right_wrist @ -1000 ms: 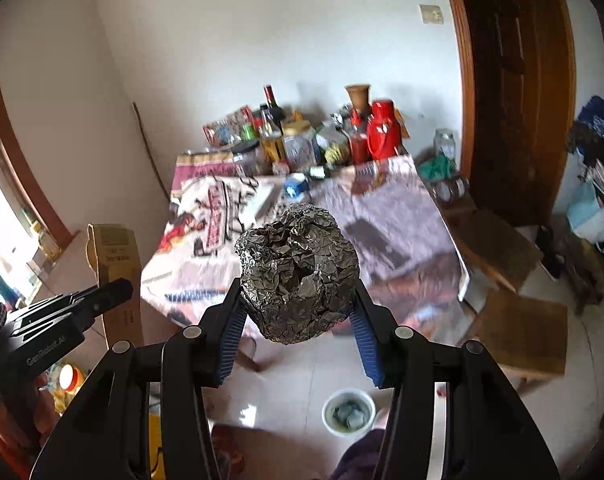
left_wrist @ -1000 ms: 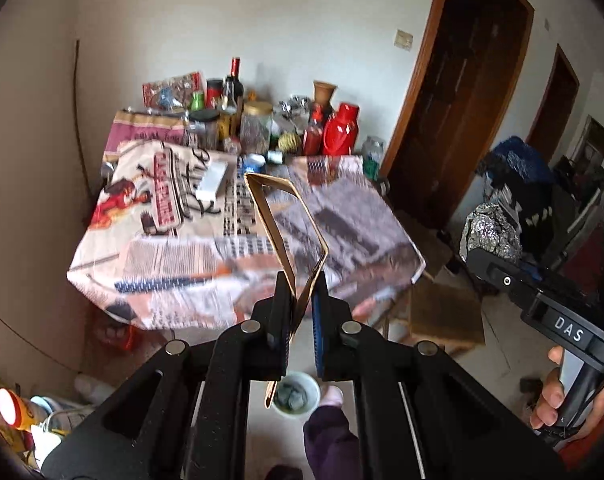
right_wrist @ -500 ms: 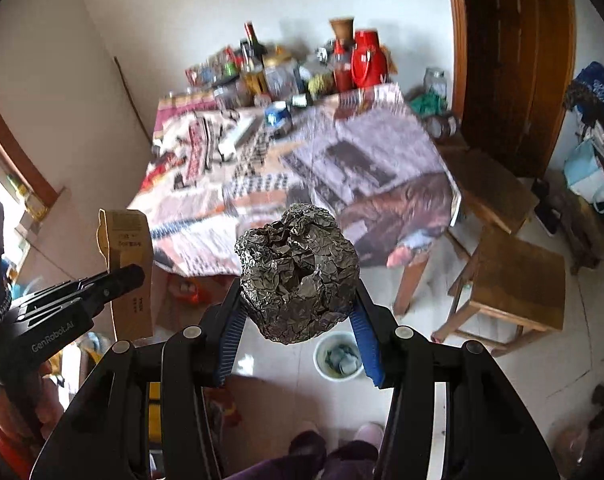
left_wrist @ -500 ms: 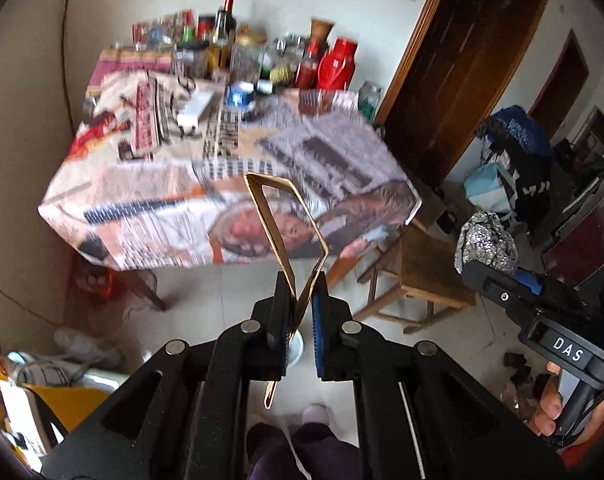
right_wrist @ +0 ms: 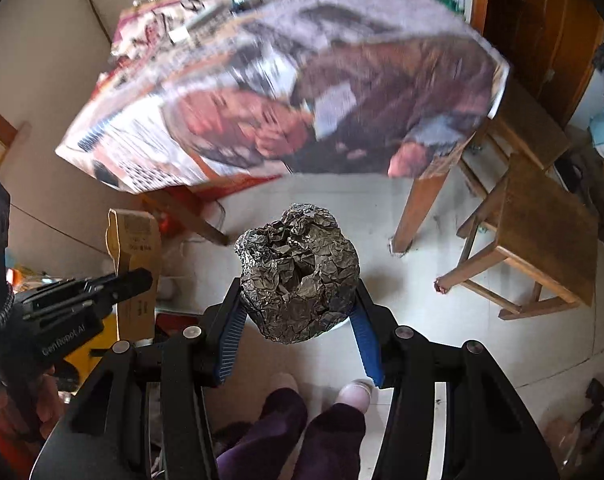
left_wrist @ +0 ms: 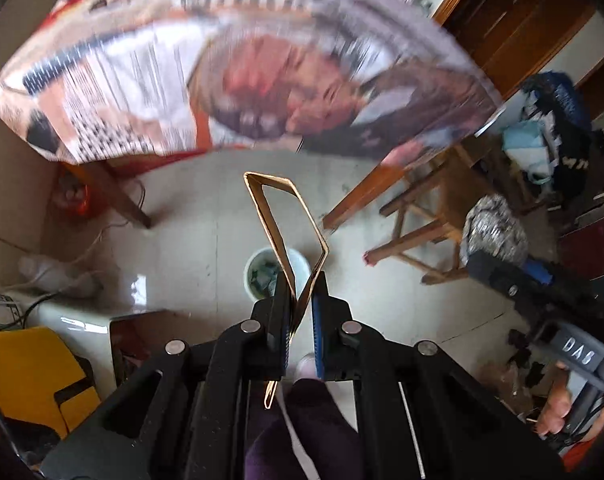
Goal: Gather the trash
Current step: 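Carry the foil ball and brown paper box in both grippers over the white bucket, then open the right gripper to drop the foil ball while the left gripper drops the box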
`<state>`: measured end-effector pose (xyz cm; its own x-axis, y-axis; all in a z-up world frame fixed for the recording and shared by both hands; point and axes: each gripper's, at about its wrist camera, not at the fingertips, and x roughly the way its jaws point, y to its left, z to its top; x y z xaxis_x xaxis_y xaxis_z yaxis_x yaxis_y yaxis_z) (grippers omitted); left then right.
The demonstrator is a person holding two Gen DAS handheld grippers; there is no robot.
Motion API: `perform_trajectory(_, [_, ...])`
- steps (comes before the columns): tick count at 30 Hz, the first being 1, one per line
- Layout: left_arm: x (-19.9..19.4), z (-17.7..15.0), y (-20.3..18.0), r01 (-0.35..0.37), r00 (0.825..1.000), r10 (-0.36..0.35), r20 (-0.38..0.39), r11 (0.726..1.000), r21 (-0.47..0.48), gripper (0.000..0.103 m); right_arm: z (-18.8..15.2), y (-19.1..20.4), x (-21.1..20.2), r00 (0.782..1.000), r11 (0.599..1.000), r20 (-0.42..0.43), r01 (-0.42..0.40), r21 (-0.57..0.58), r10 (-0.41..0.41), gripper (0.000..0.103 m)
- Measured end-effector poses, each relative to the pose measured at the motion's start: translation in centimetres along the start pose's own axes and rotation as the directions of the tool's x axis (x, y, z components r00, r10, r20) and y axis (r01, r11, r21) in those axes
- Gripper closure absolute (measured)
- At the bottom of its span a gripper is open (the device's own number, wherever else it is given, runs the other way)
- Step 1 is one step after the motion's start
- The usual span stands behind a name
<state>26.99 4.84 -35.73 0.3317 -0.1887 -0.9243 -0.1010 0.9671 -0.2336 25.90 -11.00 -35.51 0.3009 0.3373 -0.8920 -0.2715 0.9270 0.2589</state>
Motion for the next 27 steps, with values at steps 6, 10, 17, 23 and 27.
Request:
perform_trajectory(6, [6.5,-0.7,2.8,-0.025,0.998,0.022,-0.057,0.998,-0.056,0.095,0.1,-1.3,7.0,0.998,1.000,-0.054,-0.020,0.007,0.020,0.055])
perform_trajectory(10, [10.1,-1.1,4.8,-0.044,0.996,0.036,-0.083,0.994,-0.099,0.095,0.2,-0.8,11.2,0.996,1.000,-0.091,-0.014,-0.013,0.013,0.055])
perform_trajectory(17, [13.5,-1.7,5.7,-0.043,0.990,0.024,-0.142,0.991,-0.130,0.095,-0.7,-1.8,14.0,0.971,0.993,-0.216,-0.083,0.083,0.100,0.041])
perform_trajectory(23, [14.8,0.1,3.9,-0.007,0.987,-0.008,-0.158,0.995,-0.096,0.093,-0.4,-2.5,12.8,0.974,0.997,-0.221,-0.040,0.064,0.053,0.041])
perform_trajectory(27, [15.4,1.4,2.2,0.012,0.989,-0.021,-0.143,0.998,-0.066,0.092,0.1,-3.2,12.0,0.979,0.999,-0.204,0.019,0.043,-0.010,0.041])
